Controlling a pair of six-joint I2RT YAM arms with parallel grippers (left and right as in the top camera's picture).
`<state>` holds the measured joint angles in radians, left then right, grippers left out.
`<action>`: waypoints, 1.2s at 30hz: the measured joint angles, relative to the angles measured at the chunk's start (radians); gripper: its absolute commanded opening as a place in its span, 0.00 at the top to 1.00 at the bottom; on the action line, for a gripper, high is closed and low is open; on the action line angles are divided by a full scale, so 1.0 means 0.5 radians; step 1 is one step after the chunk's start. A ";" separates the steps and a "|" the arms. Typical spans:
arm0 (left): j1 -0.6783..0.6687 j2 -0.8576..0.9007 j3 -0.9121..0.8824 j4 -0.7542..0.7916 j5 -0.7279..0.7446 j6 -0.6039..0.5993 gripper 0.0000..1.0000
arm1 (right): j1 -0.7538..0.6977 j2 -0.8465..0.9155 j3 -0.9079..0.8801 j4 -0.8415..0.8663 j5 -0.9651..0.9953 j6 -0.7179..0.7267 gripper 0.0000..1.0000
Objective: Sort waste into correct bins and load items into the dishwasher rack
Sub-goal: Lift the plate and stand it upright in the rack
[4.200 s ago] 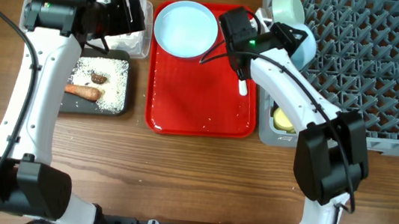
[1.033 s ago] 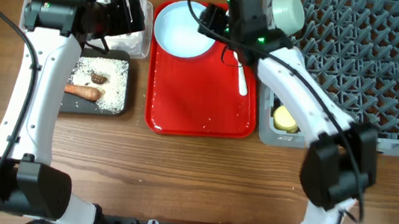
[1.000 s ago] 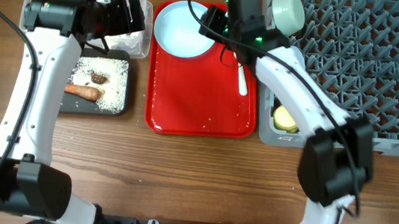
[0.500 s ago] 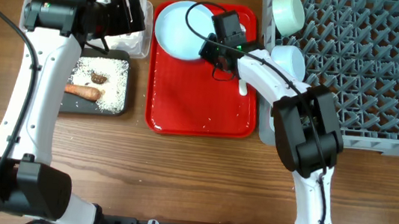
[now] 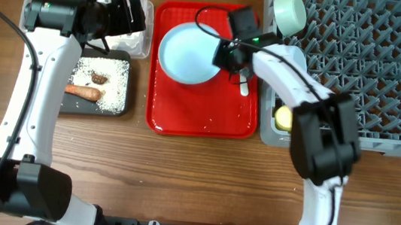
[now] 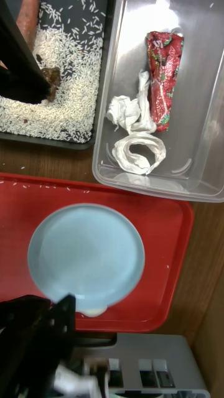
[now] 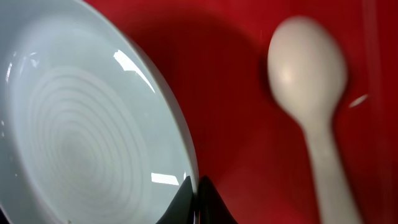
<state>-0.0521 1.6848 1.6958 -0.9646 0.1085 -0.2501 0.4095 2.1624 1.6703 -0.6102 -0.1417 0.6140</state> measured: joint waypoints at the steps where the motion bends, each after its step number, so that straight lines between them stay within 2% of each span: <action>1: 0.000 0.000 0.000 -0.001 0.000 0.000 0.00 | -0.018 -0.076 0.000 0.001 -0.001 -0.060 0.96; 5: 0.000 0.000 0.000 -0.002 0.000 0.000 0.00 | -0.062 -0.508 0.000 -0.035 0.124 -0.288 0.96; 10: 0.000 0.000 0.000 -0.001 -0.001 0.000 0.00 | -0.060 -0.877 0.001 -0.067 0.734 -0.456 0.96; 13: 0.000 0.000 0.000 -0.001 0.000 0.000 0.00 | -0.061 -0.922 0.001 -0.069 1.480 -0.604 0.96; 17: 0.000 0.000 0.000 0.000 0.000 0.000 0.00 | -0.103 -0.920 0.000 -0.076 2.114 -0.954 0.96; 20: 0.000 0.000 0.000 -0.001 0.000 0.000 0.00 | -0.182 -0.920 0.000 -0.076 2.314 -1.192 0.96; 23: 0.000 0.000 0.000 -0.001 0.000 0.000 0.00 | -0.316 -0.920 0.000 -0.073 2.402 -1.436 0.96; 28: 0.000 0.000 0.000 -0.001 0.000 0.000 0.00 | -0.537 -0.909 0.000 -0.048 2.197 -1.900 0.96; 36: 0.000 0.000 0.000 -0.001 0.000 0.001 0.00 | -0.611 -0.717 0.000 0.130 1.839 -2.378 0.96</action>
<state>-0.0521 1.6848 1.6958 -0.9649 0.1085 -0.2497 0.1040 1.8038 1.6703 -0.5453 0.7780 -0.5751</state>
